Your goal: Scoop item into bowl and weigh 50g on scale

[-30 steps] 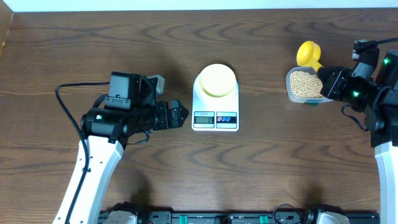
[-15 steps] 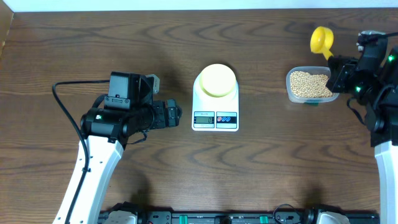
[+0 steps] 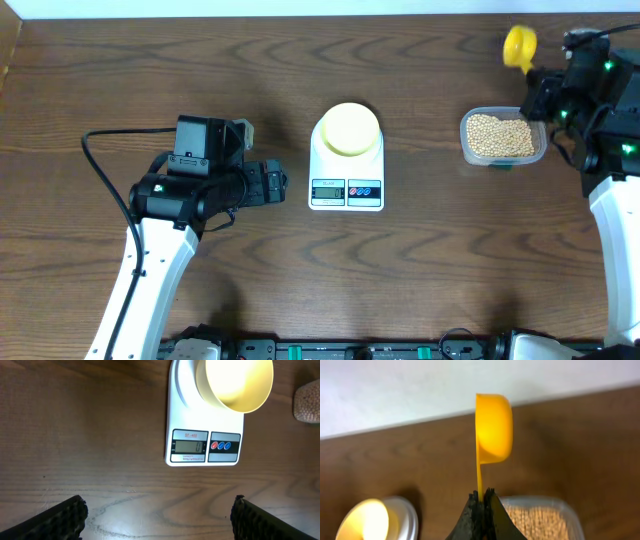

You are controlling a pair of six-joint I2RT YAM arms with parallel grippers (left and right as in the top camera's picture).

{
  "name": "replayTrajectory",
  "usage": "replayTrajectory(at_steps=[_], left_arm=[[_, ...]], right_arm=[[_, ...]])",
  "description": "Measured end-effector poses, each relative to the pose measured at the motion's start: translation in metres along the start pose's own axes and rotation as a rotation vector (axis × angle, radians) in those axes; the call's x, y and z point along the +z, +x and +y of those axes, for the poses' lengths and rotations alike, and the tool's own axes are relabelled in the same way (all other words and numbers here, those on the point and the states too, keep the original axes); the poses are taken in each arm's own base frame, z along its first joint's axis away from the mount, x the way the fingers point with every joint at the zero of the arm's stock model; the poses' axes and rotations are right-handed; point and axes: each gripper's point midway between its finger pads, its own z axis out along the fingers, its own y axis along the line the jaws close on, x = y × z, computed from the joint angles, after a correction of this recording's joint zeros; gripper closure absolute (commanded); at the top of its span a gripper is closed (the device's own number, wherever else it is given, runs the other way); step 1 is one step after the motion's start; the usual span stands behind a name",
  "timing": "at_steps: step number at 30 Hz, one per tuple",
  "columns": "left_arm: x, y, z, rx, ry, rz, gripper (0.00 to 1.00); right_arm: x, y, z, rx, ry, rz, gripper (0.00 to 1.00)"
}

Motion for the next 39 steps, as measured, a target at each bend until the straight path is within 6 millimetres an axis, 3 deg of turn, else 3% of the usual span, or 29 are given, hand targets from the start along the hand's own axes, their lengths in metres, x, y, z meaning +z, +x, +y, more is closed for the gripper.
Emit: replayTrajectory(at_steps=[6, 21, 35, 39], left_arm=[[0.000, 0.000, 0.000, 0.000, 0.000, 0.000, 0.06], [0.000, 0.000, 0.000, 0.000, 0.000, 0.000, 0.06], [0.000, 0.000, 0.000, 0.000, 0.000, 0.000, 0.06], [0.000, 0.000, 0.000, 0.000, 0.000, 0.000, 0.06]], right_arm=[[-0.002, -0.031, 0.002, 0.030, -0.009, -0.124, 0.99], [-0.014, -0.051, -0.043, 0.354, 0.116, -0.233, 0.99], [-0.023, -0.084, -0.043, 0.431, 0.085, -0.380, 0.99], [-0.031, -0.103, -0.043, 0.417, 0.079, -0.467, 0.99]])
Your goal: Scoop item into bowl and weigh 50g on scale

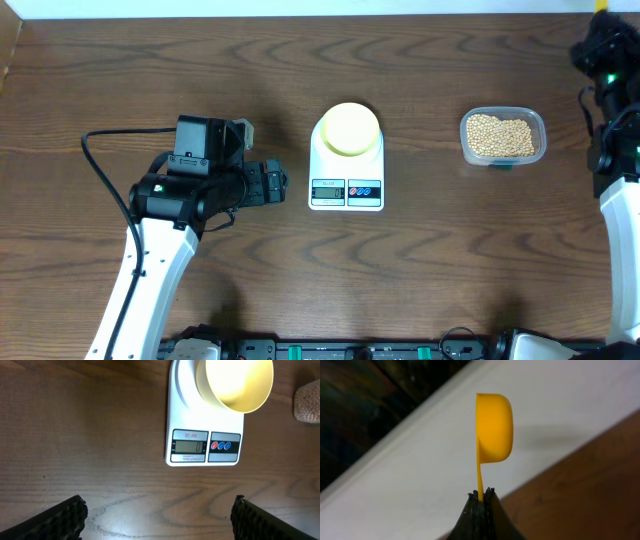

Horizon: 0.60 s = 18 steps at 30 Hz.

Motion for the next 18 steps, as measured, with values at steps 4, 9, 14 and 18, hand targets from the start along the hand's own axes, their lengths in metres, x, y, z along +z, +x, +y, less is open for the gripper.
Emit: replayTrajectory(at_steps=[4, 9, 14, 18], left_arm=[[0.000, 0.000, 0.000, 0.000, 0.000, 0.000, 0.06], [0.000, 0.000, 0.000, 0.000, 0.001, 0.000, 0.06], [0.000, 0.000, 0.000, 0.000, 0.000, 0.000, 0.06], [0.000, 0.000, 0.000, 0.000, 0.000, 0.000, 0.06]], right_arm=[[-0.001, -0.005, 0.003, -0.012, -0.010, -0.021, 0.99], [-0.001, 0.011, -0.004, -0.061, 0.012, 0.047, 0.99], [-0.002, 0.014, -0.001, -0.115, -0.008, 0.065, 0.99], [-0.002, 0.018, 0.011, -0.183, -0.078, 0.087, 0.99]])
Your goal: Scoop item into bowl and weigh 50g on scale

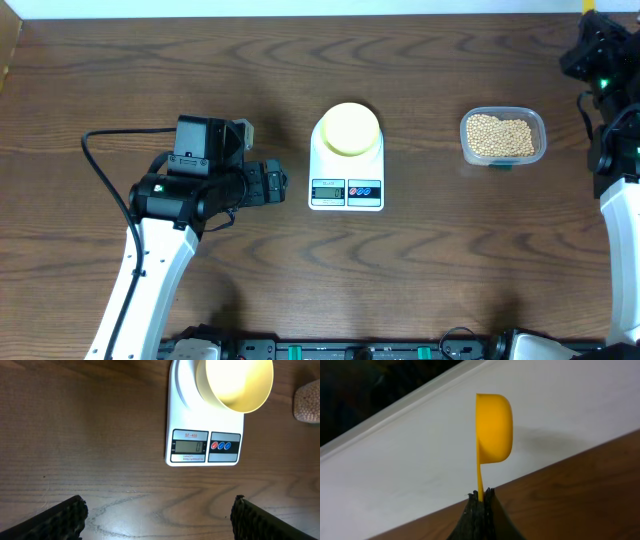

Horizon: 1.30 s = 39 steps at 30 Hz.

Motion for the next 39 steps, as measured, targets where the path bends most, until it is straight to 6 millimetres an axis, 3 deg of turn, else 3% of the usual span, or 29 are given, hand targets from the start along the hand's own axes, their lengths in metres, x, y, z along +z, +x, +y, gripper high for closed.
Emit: replayTrajectory(at_steps=[7, 24, 32, 39], left_arm=[[0.000, 0.000, 0.000, 0.000, 0.000, 0.000, 0.06], [0.000, 0.000, 0.000, 0.000, 0.000, 0.000, 0.06], [0.000, 0.000, 0.000, 0.000, 0.000, 0.000, 0.06], [0.000, 0.000, 0.000, 0.000, 0.000, 0.000, 0.06]], right_arm=[[0.000, 0.006, 0.009, -0.013, -0.055, 0.031, 0.99], [0.000, 0.005, 0.012, 0.161, -0.055, 0.030, 0.99], [0.000, -0.015, 0.014, 0.158, -0.053, -0.061, 0.99], [0.000, -0.016, 0.009, 0.160, -0.021, -0.072, 0.99]])
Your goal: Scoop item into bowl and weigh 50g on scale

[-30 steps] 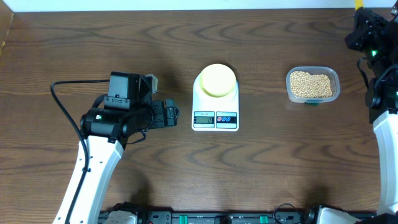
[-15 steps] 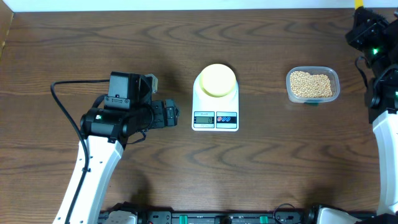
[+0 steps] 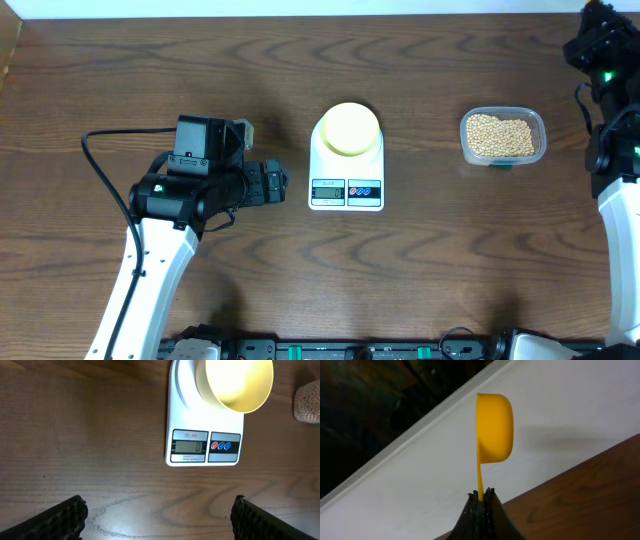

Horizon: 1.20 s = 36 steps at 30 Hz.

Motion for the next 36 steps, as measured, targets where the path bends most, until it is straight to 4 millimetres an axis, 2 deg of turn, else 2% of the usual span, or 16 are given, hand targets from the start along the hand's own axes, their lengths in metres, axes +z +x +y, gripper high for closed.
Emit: replayTrajectory(at_steps=[25, 28, 32, 36], left_arm=[[0.000, 0.000, 0.000, 0.000, 0.000, -0.001, 0.06], [0.000, -0.015, -0.005, 0.018, 0.019, -0.060, 0.06], [-0.002, -0.023, -0.017, 0.043, 0.085, -0.091, 0.06], [-0.003, -0.020, -0.039, 0.141, 0.189, -0.080, 0.06]], right_arm=[[0.000, 0.008, 0.012, -0.184, -0.072, 0.037, 0.99], [0.000, 0.007, 0.013, -0.194, -0.075, 0.033, 0.99], [-0.001, 0.004, 0.015, -0.203, -0.082, 0.020, 0.99], [-0.001, 0.003, 0.015, -0.207, -0.083, 0.017, 0.99]])
